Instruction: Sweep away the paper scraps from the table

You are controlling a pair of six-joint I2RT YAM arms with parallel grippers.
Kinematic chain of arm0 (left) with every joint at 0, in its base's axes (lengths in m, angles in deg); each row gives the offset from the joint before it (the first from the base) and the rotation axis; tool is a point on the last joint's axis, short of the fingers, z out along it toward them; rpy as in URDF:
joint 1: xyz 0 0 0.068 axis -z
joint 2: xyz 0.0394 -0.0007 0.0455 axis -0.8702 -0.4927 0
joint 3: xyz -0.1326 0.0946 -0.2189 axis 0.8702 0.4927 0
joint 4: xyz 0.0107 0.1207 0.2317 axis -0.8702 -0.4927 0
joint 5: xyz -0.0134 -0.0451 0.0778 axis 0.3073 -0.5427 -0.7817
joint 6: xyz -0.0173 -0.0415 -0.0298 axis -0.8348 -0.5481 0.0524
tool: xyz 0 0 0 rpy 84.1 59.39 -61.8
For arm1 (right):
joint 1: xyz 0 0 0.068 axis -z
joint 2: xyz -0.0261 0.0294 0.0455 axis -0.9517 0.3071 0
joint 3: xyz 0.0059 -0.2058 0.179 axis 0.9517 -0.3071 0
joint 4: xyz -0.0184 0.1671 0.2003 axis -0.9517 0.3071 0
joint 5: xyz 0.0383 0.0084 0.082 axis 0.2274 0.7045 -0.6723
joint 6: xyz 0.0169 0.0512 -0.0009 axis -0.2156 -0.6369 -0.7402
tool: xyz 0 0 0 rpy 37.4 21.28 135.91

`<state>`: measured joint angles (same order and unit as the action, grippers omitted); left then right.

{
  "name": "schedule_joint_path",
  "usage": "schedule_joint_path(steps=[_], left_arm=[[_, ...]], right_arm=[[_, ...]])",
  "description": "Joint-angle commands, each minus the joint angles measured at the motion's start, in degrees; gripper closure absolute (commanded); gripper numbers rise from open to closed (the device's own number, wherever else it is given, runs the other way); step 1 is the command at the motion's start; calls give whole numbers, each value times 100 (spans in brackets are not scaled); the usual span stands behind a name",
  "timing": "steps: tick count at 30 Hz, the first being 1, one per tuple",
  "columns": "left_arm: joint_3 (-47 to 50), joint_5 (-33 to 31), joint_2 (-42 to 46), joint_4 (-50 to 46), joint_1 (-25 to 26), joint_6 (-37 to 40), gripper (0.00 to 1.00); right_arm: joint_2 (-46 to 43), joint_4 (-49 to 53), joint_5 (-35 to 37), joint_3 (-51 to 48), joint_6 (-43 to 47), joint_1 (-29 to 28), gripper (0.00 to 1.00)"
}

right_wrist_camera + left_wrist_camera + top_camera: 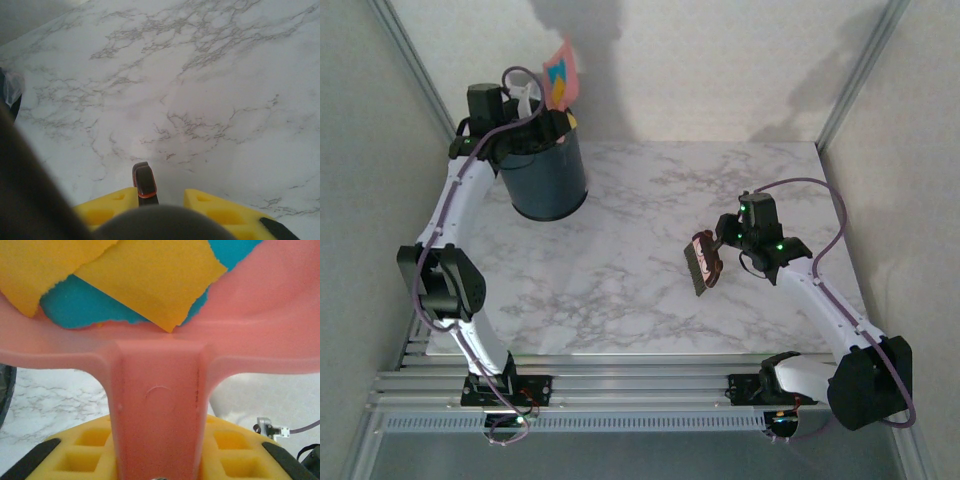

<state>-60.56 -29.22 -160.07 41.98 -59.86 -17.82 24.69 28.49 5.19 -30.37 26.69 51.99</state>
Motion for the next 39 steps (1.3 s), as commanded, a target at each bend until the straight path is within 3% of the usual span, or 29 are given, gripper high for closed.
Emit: schedule_joint_path(steps=[1, 11, 30, 39], left_arm=[[136, 358, -178, 871, -45, -779, 97], [370, 380, -302, 1804, -45, -1865, 97], [1707, 206, -199, 5244, -65, -4666, 95], [2036, -9, -210, 6243, -65, -5557, 94]], right_arm=[[-72, -134, -72, 17, -2, 33, 100], [-74, -134, -39, -15, -6, 34, 100], [-98, -142, -51, -24, -3, 34, 100], [-100, -133, -70, -3, -5, 34, 100]])
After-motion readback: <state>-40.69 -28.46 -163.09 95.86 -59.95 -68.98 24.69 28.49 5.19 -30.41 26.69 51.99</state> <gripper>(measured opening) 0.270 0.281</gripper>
